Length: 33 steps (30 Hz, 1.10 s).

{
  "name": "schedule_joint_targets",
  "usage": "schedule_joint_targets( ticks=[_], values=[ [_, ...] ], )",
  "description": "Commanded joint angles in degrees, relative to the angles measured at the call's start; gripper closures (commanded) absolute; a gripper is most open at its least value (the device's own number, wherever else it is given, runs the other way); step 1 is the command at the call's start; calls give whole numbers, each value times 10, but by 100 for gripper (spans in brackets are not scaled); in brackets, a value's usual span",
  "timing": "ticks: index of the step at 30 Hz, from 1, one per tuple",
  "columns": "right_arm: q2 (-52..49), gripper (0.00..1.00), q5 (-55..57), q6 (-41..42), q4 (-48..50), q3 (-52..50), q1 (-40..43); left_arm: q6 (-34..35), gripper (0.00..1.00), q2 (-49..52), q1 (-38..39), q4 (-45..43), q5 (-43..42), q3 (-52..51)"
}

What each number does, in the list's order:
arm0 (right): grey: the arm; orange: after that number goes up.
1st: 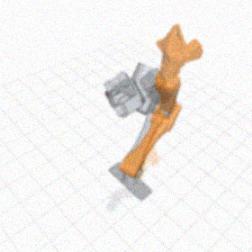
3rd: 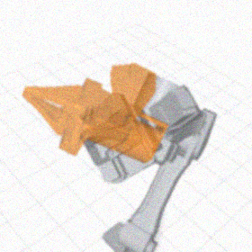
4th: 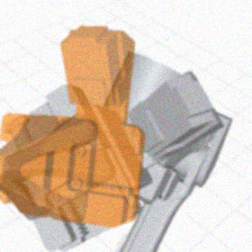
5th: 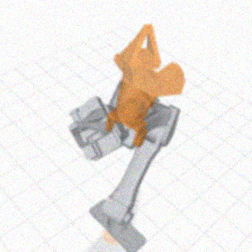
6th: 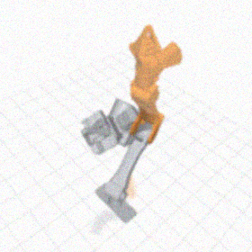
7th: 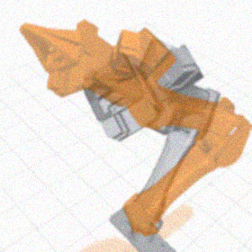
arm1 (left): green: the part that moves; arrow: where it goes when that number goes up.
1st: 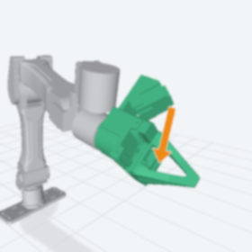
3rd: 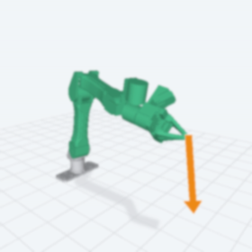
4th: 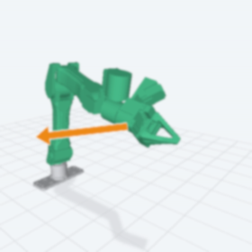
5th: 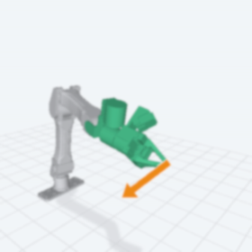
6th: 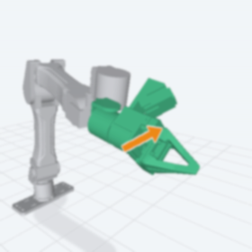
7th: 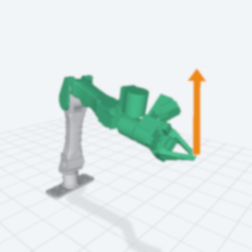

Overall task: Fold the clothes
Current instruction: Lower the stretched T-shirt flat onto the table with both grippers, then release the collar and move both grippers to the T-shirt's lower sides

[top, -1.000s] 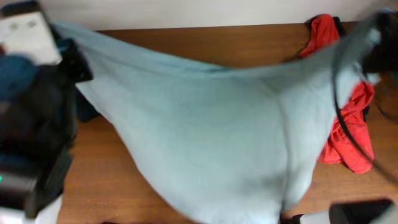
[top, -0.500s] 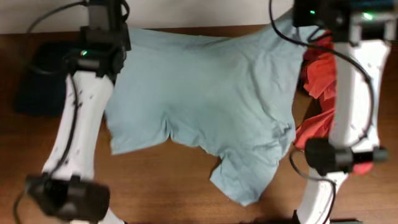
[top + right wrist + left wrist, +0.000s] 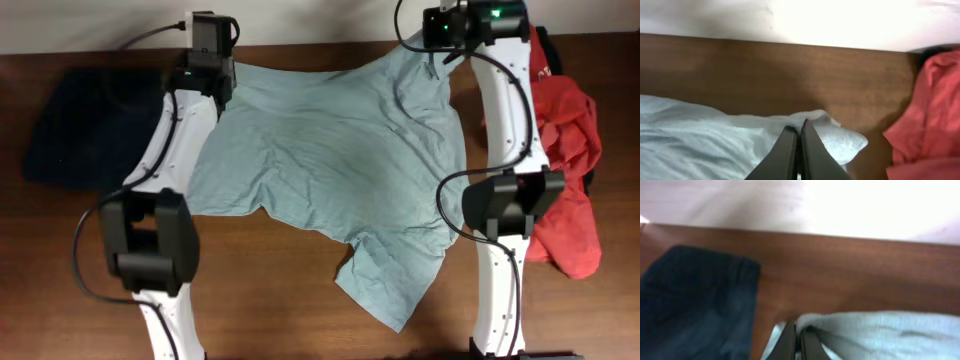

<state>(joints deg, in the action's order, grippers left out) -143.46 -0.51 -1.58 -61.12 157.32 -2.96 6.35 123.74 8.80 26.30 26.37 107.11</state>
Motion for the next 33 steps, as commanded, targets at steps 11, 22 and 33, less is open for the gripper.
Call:
schedule_joint_targets(
  ticks=[11, 22, 33],
  values=[
    [-77, 96, -8, 1, 66, 2, 5, 5, 100, 112, -5, -189, 0, 0],
    [-87, 10, -8, 39, 132, 12, 22, -85, 36, 111, -3, -327, 0, 6],
    [9, 1, -86, 55, -13, 45, 33, -71, 1, 43, 2, -34, -29, 82]
  ],
)
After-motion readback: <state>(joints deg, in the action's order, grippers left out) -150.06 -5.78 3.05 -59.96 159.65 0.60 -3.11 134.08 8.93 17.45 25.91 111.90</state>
